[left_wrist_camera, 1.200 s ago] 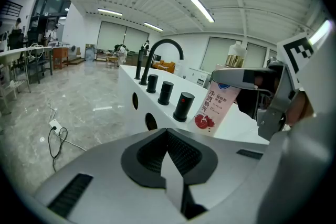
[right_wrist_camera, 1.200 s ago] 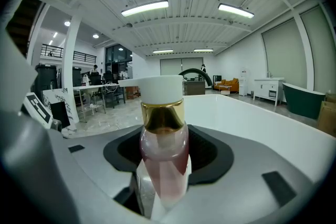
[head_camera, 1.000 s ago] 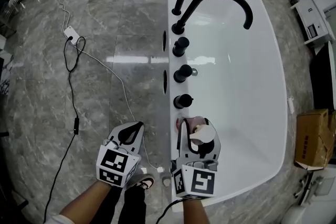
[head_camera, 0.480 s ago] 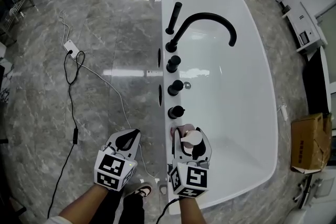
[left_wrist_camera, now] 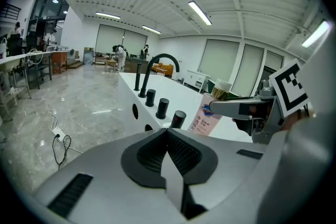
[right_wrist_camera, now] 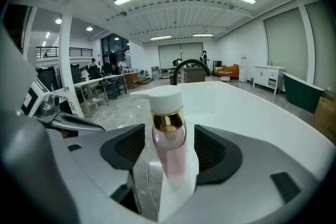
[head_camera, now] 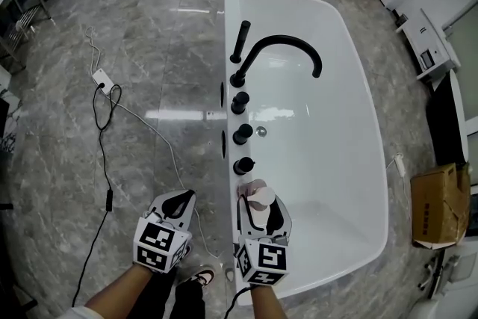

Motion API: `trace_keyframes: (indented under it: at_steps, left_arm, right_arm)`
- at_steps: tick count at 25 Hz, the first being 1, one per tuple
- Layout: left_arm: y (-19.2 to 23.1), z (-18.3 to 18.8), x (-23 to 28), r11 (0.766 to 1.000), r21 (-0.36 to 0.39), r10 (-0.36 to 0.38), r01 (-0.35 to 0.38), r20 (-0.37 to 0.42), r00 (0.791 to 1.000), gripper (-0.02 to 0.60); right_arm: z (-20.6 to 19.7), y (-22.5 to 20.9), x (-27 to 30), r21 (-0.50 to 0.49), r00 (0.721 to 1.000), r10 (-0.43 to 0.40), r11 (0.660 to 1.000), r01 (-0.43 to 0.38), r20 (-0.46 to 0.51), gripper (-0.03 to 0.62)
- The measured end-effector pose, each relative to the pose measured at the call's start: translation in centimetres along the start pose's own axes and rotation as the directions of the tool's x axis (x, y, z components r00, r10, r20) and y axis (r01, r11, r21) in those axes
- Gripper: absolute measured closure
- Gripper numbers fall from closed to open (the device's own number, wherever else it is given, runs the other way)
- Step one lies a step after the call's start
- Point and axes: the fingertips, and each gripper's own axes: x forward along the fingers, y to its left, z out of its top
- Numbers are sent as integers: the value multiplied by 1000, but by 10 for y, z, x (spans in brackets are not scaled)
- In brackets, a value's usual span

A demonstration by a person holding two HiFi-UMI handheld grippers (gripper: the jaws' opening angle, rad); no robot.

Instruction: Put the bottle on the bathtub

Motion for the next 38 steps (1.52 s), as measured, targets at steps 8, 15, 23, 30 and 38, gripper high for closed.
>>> trace_keyframes:
  at_steps: [8,15,23,30,38]
  left_arm:
    - [-18,5,-15,999,24,-20,21,-20,1000,565]
    - [-41,33,-25,997,53,-53,51,20,998,565]
    - [-67,56,-45,992,90,-93,89,47,995,565]
    - [-83,64,-72,988,109,-116,109,57,992,565]
    - [-101,80,-109,987,114,-123,112,94,988,565]
  right_arm:
    - [1,-5,-33,59,1000,-20,998,19,13,306]
    - [8,-3,-64,113,999,-39,993,35,34,306]
    - [23,-5,-103,162,994,-78,985,64,79,306]
    - [39,-4,-138,157,988,-109,983,91,109,307]
    - [55,-4,-180,164,979,-137,980,112,150,307]
